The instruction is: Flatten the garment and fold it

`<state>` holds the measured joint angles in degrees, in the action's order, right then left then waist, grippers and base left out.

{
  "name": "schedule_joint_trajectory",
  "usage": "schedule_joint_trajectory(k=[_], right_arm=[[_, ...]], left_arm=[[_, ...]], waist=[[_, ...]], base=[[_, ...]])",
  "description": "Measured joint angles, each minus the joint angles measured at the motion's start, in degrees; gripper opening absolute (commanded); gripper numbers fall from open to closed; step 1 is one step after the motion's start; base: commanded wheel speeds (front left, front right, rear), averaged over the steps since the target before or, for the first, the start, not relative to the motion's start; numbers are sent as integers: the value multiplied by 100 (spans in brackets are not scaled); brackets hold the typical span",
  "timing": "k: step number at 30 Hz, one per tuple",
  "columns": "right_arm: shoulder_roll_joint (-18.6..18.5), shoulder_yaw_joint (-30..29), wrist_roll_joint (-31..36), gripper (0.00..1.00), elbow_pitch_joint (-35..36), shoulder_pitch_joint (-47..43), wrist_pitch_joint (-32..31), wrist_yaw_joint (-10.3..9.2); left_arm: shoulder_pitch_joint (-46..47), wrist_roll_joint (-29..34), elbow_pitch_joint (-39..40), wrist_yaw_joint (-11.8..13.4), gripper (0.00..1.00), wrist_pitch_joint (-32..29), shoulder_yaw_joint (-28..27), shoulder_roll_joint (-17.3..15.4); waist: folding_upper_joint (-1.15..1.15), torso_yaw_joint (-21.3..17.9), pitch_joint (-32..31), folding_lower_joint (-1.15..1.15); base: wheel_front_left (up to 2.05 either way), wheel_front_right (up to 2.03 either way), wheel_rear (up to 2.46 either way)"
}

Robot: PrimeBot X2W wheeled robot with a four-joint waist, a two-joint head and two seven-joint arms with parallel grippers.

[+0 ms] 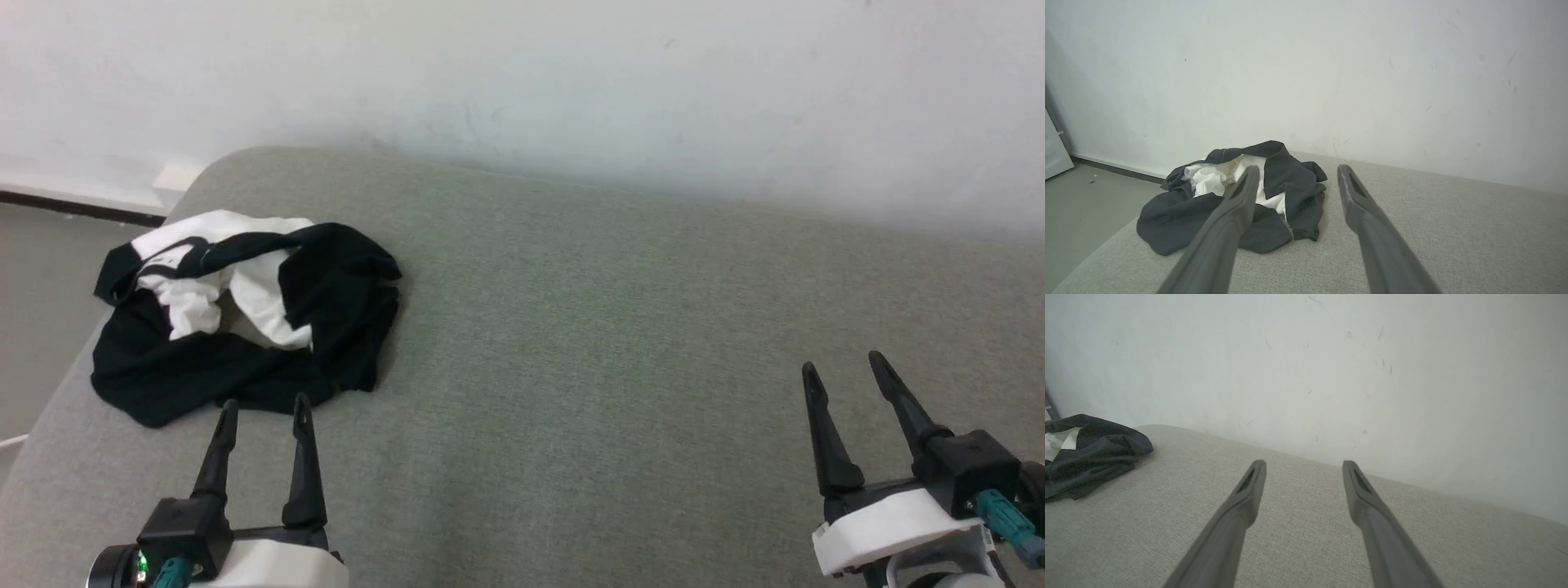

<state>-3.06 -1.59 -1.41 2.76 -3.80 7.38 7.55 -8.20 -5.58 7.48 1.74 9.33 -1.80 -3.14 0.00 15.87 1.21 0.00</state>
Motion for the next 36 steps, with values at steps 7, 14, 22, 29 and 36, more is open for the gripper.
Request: schedule_joint_trajectory(k=[7, 14, 22, 29, 36], right_arm=[[1, 42, 40, 100, 22, -12, 31, 0], [2, 137, 57, 100, 97, -67, 30, 0], [2, 197, 88, 100, 138, -106, 30, 0], [2, 218, 89, 100, 166, -124, 42, 0], [2, 230, 89, 100, 187, -127, 78, 0]], left_arm=[[-113, -64, 73, 40, 100, 86, -20, 1], [-243, -159, 121, 87, 100, 181, -59, 1], [-358, -253, 209, 142, 100, 278, -55, 2], [-445, -355, 261, 175, 100, 343, -51, 2], [-510, -412, 308, 189, 100, 434, -63, 2]], waist=[[0, 348, -18, 0], [0, 711, -52, 0], [0, 1113, -38, 0], [0, 1429, -25, 0], [0, 1713, -32, 0]], base=[[0, 0, 0], [0, 0, 0], [0, 0, 0], [0, 0, 0], [0, 0, 0]])
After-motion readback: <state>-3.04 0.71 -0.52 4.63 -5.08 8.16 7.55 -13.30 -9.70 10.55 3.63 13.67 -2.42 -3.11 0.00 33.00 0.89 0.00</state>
